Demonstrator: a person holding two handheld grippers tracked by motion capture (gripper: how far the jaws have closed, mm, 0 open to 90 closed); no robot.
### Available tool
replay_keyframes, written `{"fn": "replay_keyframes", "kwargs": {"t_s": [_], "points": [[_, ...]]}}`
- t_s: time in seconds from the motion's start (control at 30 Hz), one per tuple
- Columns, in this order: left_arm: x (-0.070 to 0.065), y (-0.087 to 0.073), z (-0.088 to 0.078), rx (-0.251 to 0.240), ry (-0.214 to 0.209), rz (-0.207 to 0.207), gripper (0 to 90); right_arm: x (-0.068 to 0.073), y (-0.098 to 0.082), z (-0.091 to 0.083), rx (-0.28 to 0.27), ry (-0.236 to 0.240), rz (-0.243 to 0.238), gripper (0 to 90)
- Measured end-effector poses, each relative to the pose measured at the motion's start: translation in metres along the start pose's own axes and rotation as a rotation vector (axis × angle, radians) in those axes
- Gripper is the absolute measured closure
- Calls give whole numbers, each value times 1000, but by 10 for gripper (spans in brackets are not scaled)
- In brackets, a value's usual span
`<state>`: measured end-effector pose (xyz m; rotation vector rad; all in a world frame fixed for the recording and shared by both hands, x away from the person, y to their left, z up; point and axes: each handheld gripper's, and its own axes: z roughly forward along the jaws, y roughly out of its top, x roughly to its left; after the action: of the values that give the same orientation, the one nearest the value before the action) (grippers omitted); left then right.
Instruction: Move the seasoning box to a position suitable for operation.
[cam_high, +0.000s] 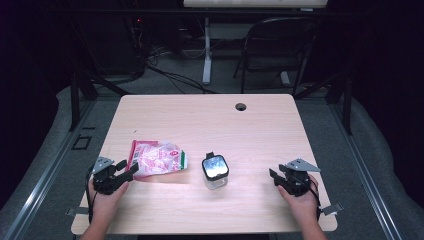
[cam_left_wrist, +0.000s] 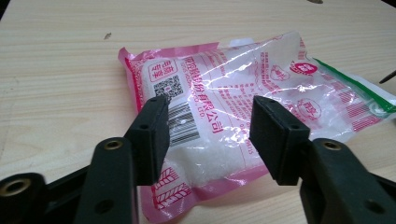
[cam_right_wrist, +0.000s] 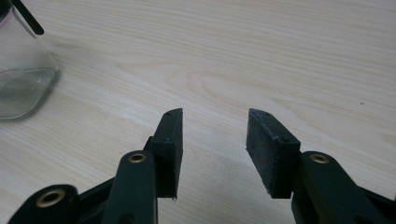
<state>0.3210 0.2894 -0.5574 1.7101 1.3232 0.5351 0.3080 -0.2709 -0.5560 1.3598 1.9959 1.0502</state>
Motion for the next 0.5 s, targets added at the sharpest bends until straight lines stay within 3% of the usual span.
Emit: {"fn": "replay_keyframes", "kwargs": {"t_s": [0.23, 0.47, 0.5], "points": [[-5, -1, 2, 19, -9, 33, 494, 5, 4, 1, 4, 18, -21, 563], [-12, 0, -3, 6, -32, 60, 494, 10, 9, 0, 3, 36, -23, 596], [-16, 0, -5, 3, -41, 82, 502, 14, 12, -2, -11, 35, -18, 587]]}}
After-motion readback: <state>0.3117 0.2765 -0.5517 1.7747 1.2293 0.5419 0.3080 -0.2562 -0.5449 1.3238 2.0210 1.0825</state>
